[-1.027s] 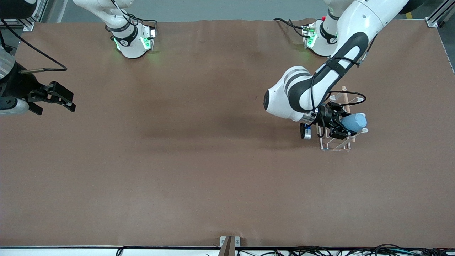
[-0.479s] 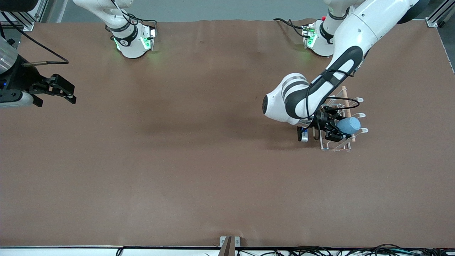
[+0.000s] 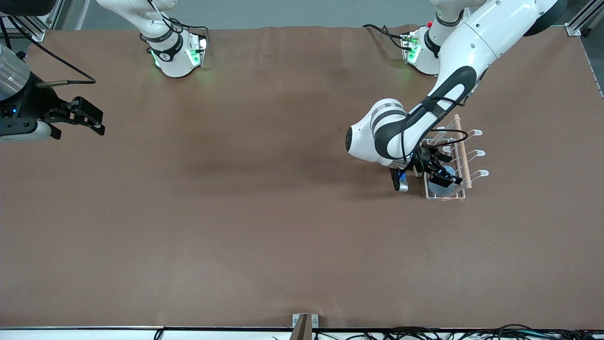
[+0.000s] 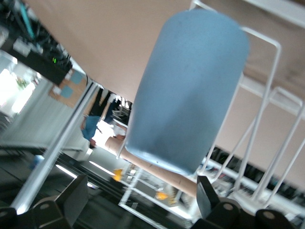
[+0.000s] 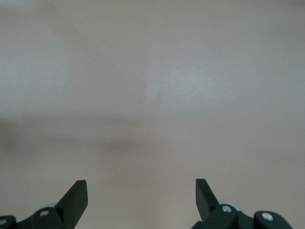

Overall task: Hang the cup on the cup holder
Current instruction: 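Lower the cup onto a holder hook with the left gripper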

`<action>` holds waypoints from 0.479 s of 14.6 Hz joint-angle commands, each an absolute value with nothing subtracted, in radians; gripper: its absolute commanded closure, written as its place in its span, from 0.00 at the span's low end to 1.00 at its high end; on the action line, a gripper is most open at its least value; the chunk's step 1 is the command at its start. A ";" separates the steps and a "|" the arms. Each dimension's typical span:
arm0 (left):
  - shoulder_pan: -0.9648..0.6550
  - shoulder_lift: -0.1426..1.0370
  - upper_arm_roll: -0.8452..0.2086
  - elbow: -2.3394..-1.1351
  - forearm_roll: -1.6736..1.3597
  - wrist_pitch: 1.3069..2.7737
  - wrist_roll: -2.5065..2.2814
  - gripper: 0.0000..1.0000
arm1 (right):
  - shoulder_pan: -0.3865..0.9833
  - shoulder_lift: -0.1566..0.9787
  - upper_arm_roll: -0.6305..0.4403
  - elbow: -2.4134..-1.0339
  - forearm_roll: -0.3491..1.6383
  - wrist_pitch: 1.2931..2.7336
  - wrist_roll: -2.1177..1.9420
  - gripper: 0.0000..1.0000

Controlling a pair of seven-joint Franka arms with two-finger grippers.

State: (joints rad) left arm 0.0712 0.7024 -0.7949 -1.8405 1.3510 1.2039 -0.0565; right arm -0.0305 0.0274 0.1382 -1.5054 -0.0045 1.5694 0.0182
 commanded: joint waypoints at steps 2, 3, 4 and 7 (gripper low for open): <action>0.041 0.703 -0.801 -1.624 1.165 1.186 -0.205 0.00 | -0.041 -0.006 0.146 -1.543 -0.012 1.580 0.029 0.00; 0.041 0.698 -0.804 -1.555 1.108 1.186 -0.212 0.00 | -0.041 -0.005 0.144 -1.543 -0.014 1.577 0.037 0.00; 0.041 0.693 -0.813 -1.499 1.063 1.184 -0.219 0.00 | -0.044 -0.005 0.144 -1.539 -0.026 1.580 0.037 0.00; 0.054 0.666 -0.827 -1.357 0.971 1.186 -0.247 0.00 | -0.057 0.001 0.138 -1.525 -0.040 1.586 0.037 0.00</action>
State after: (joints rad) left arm 0.0510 0.6759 -0.8133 -1.4539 1.0356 1.2027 -0.2274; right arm -0.0348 0.0263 0.1308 -1.5063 -0.0146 1.5763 0.0231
